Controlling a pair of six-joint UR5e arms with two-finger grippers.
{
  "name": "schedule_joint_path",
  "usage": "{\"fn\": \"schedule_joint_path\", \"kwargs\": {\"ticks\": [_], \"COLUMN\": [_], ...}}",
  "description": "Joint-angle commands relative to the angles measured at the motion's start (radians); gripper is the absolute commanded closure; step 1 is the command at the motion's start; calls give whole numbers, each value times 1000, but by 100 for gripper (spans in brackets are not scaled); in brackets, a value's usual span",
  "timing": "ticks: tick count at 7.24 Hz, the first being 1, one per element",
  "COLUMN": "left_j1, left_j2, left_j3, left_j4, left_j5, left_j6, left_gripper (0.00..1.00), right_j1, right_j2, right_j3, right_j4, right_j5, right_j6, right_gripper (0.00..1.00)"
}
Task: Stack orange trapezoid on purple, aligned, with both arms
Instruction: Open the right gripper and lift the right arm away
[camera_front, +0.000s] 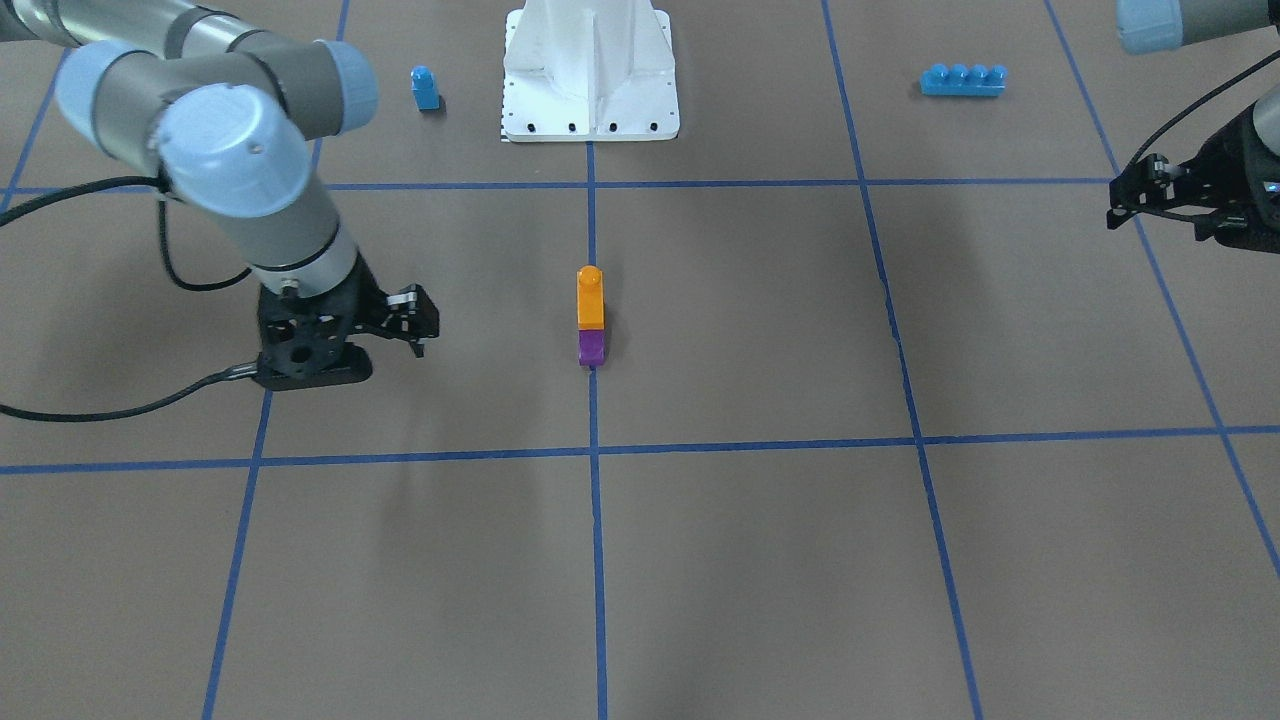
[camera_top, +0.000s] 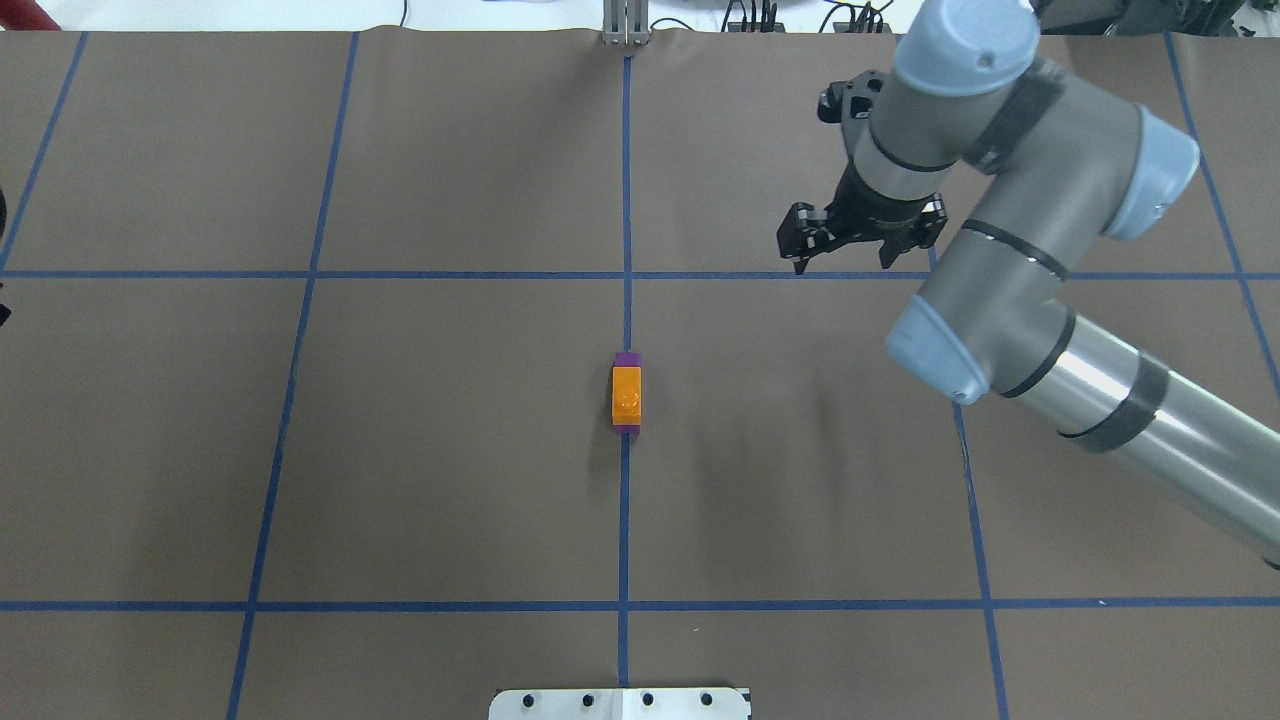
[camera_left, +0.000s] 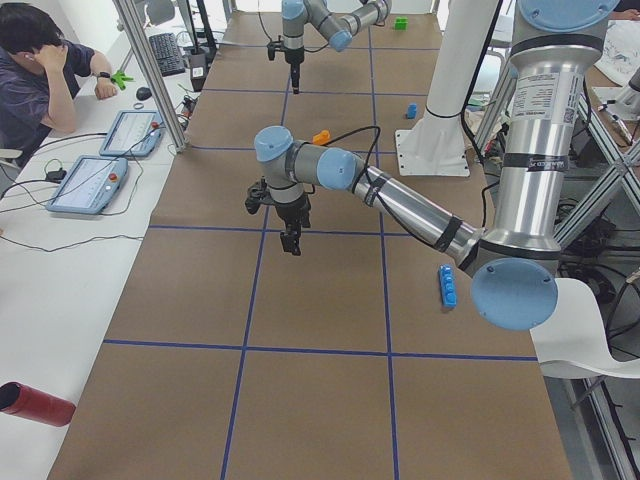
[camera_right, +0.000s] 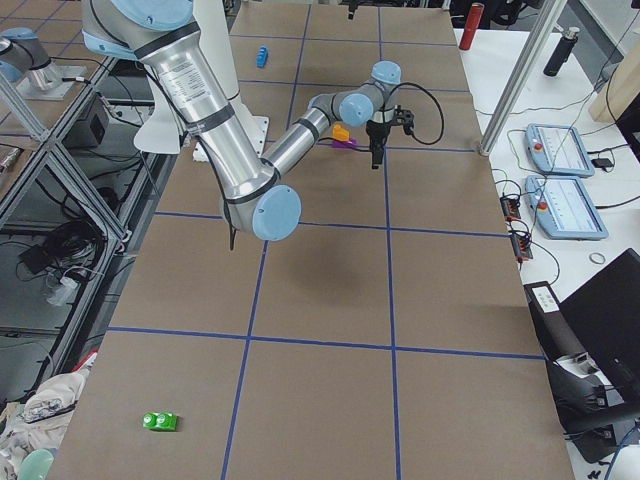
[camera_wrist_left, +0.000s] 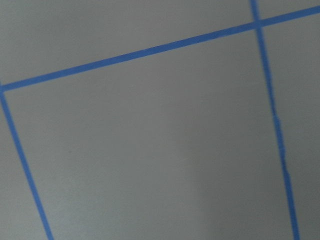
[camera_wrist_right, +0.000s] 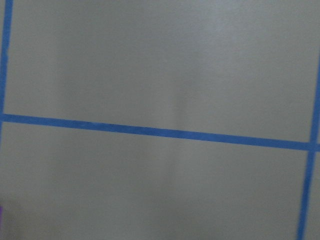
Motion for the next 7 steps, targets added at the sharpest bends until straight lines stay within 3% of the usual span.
{"fn": "schedule_joint_path", "kwargs": {"ticks": [1,3,4,5,7], "left_j1": [-134,-237,-268,-289,-317], "left_j2": [33,124,201,267,333], "left_j3": [59,68,70,76,138], "left_j4": [0,-53,-157,-240,-407], "left_j5": [-9,-41,-44,-59,-89], "left_j6": [249,296,322,322,322], "left_gripper": [0,0,0,0,0], "right_j1": [203,397,466,535,638], "right_j2": [-212,-332,-342,-359,-440], "right_j3": [45,14,-1,-4,-4], "right_j4": [-1,-9,-68,-133,-136], "right_j5": [59,88,100,100,102], "right_j6": [-380,-718,-829,-931,-1032], "right_gripper": [0,0,0,1,1]}}
